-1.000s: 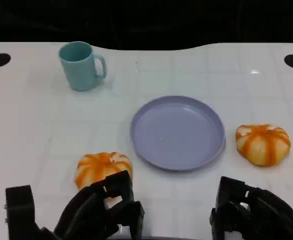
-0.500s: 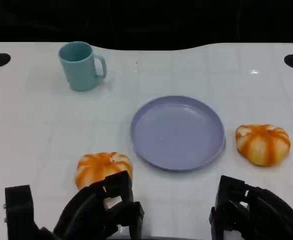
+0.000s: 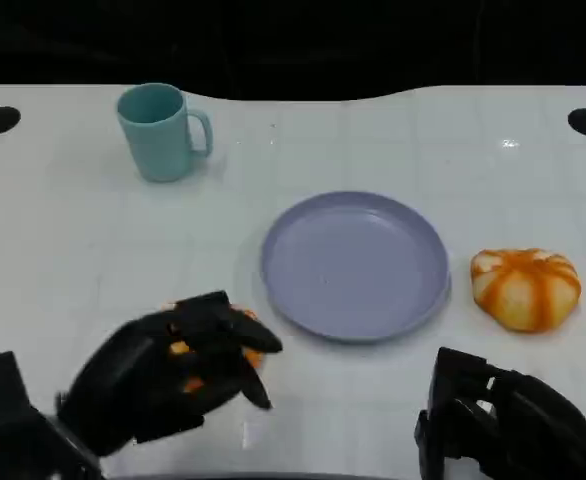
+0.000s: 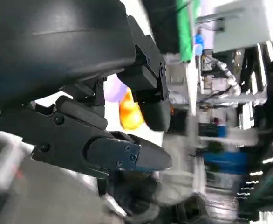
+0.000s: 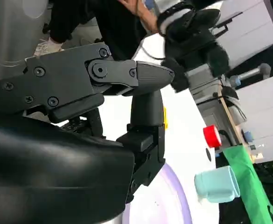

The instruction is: Grasp the bread from the table and place it into the plate.

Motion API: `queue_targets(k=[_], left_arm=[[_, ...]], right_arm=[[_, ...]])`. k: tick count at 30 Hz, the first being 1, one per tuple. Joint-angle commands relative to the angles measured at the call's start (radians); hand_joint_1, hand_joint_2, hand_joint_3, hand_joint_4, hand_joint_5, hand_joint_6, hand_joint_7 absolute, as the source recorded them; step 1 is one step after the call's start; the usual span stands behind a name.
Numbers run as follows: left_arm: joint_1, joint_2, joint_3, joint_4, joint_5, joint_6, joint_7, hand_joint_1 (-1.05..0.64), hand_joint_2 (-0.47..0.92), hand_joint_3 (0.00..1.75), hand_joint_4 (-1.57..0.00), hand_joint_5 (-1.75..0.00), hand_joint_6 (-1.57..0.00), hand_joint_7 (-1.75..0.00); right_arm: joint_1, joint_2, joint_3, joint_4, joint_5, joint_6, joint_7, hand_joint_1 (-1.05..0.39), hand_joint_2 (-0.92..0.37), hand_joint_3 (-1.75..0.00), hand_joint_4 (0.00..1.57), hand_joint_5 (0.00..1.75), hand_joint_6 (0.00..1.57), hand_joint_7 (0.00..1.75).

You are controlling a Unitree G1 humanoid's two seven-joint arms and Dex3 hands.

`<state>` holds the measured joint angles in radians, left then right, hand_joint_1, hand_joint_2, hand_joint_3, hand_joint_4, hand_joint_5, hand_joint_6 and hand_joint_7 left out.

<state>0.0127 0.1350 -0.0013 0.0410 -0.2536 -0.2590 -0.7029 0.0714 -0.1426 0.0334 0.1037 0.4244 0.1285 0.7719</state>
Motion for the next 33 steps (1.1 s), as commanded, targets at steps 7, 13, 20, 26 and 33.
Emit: queue_targets(k=[7, 13, 20, 26, 33], left_arm=[[0.025, 0.193, 0.006, -0.252, 0.494, -0.079, 0.241, -0.74, 0.92, 0.18, -0.35, -0.66, -0.42, -0.03], [0.036, 0.261, -0.023, -0.378, 0.832, -0.034, 0.344, -0.77, 0.92, 0.14, -0.35, -0.47, -0.33, 0.0], [0.017, 0.283, -0.116, -0.44, 1.123, 0.063, 0.336, -0.79, 0.92, 0.1, -0.35, -0.24, -0.24, 0.0], [-0.032, 0.268, -0.206, -0.397, 1.285, 0.153, 0.323, -0.78, 0.92, 0.04, -0.37, -0.16, -0.26, -0.01], [-0.112, 0.257, -0.301, -0.269, 1.371, 0.237, 0.321, -0.77, 0.92, 0.05, -0.38, -0.14, -0.23, 0.0]], right_arm=[[0.009, -0.013, -0.008, -0.013, 0.005, 0.003, 0.001, -0.55, -0.92, -0.42, 0.61, 1.75, 0.4, 1.73], [0.006, -0.014, -0.009, -0.016, 0.008, 0.014, 0.0, -0.56, -0.92, -0.42, 0.62, 1.75, 0.4, 1.74], [0.007, -0.018, -0.01, -0.019, 0.004, 0.018, -0.001, -0.55, -0.92, -0.42, 0.62, 1.75, 0.4, 1.74], [0.011, -0.014, -0.01, -0.016, 0.007, 0.012, 0.002, -0.55, -0.92, -0.42, 0.61, 1.75, 0.39, 1.74], [0.016, -0.016, -0.011, -0.023, 0.008, 0.02, -0.004, -0.55, -0.92, -0.4, 0.61, 1.75, 0.4, 1.71]])
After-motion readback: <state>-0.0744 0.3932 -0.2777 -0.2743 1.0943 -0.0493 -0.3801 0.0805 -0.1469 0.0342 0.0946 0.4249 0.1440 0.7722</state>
